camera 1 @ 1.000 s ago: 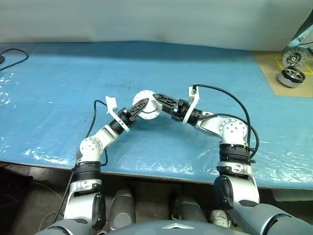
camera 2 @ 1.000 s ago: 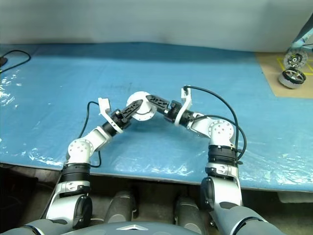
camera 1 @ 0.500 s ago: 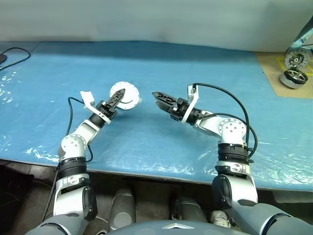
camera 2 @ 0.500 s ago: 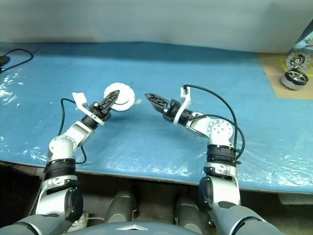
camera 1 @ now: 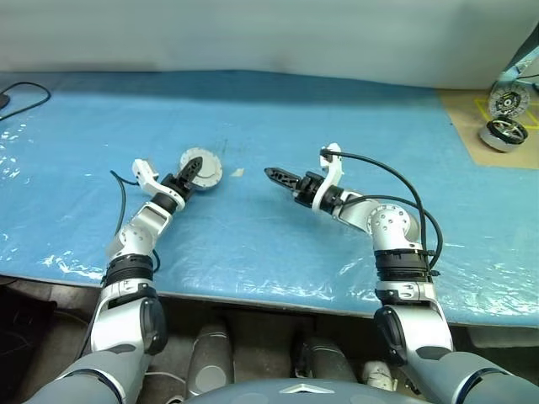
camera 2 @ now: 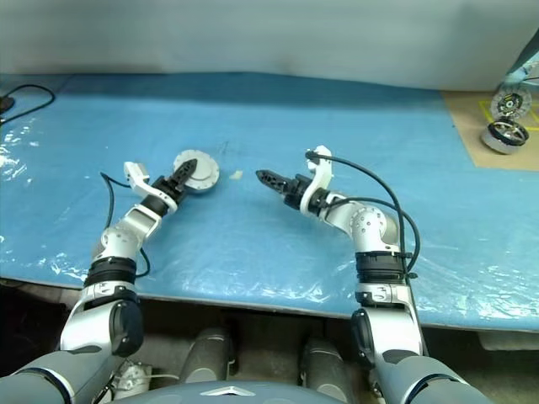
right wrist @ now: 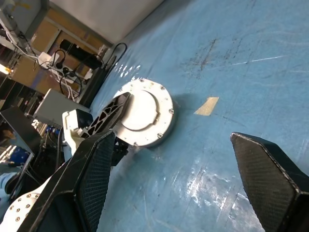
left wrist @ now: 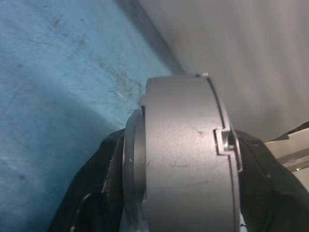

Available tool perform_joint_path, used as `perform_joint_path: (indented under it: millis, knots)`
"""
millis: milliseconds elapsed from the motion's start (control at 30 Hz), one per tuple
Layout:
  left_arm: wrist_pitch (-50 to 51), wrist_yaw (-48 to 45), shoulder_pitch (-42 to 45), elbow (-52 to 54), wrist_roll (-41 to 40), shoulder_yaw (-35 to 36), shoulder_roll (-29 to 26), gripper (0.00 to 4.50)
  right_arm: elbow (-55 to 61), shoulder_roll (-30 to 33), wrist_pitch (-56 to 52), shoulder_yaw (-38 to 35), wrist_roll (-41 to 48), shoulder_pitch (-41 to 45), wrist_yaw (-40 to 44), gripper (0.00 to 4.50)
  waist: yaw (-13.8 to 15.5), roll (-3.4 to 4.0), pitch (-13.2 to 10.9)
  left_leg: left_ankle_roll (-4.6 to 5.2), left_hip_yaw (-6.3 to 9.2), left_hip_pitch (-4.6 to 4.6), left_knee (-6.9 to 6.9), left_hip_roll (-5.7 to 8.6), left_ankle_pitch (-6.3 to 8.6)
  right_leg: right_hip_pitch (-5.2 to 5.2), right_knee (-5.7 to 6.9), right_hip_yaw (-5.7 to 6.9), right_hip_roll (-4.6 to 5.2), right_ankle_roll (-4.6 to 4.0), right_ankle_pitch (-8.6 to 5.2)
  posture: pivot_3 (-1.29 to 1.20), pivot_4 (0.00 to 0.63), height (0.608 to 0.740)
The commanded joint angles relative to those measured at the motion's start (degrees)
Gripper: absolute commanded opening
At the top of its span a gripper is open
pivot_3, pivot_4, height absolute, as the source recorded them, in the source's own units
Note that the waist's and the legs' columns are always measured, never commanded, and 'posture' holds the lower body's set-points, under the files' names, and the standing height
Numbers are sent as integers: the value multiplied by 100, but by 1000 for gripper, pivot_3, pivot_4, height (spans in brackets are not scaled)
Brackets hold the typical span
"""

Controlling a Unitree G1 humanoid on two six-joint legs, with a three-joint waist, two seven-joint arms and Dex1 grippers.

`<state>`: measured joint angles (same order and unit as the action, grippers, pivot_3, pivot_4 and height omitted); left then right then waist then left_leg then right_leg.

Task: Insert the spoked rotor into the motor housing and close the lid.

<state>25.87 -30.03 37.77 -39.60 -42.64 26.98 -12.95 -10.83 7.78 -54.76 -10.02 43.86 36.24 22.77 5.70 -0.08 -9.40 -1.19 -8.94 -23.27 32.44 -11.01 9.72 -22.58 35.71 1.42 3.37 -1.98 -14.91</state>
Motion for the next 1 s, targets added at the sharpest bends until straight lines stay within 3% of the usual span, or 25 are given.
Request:
perform_joint_path:
  millis: [33, 367, 500, 633, 733, 1000]
  knots:
    - [-329, 58, 188, 20, 411, -167, -212, 4447, 233, -13, 66, -17, -16, -62, 23, 4085, -3, 0, 0, 0, 4, 4, 1, 0, 0, 6, 0, 1, 0, 0, 0, 0, 150, 740]
    - [-1278, 238, -332, 711, 1112, -144, -893, 4482, 392, 69, 134, 78, -163, -234, 172, 4085, -18, 0, 0, 0, 17, 12, 4, -2, 0, 22, -3, 8, 3, 0, 0, 0, 150, 740]
    - [-2111, 74, -966, 1743, 1961, -861, -941, 4482, 878, 531, 1281, 1035, -1439, -431, 270, 4085, 10, 0, 0, 0, 21, 10, 4, -6, 0, 26, -7, 11, 17, 2, 0, 0, 150, 740]
    - [-2341, 438, -1372, 2725, 2380, -1286, -678, 4482, 818, 805, 2800, 1521, -3304, -515, -1001, 4085, 17, 0, 0, 0, 29, 8, 11, -5, 0, 31, -4, 16, 18, 9, 3, 0, 150, 740]
    - [-2361, 963, -1575, 3306, 2673, -1458, -367, 4482, 925, 931, 3403, 1630, -4232, -721, -1756, 4085, -10, 0, 0, 0, 29, 8, 25, -5, 0, 35, -2, 12, 18, 15, 7, 0, 150, 740]
    - [-1845, 1930, -2567, 4267, 3024, -1940, 559, 4482, 1788, 442, 2561, 521, -4102, -1729, -2664, 4085, -110, 0, 0, 0, 27, 16, 18, 6, 0, 34, -6, -1, 1, 19, 9, 0, 150, 740]
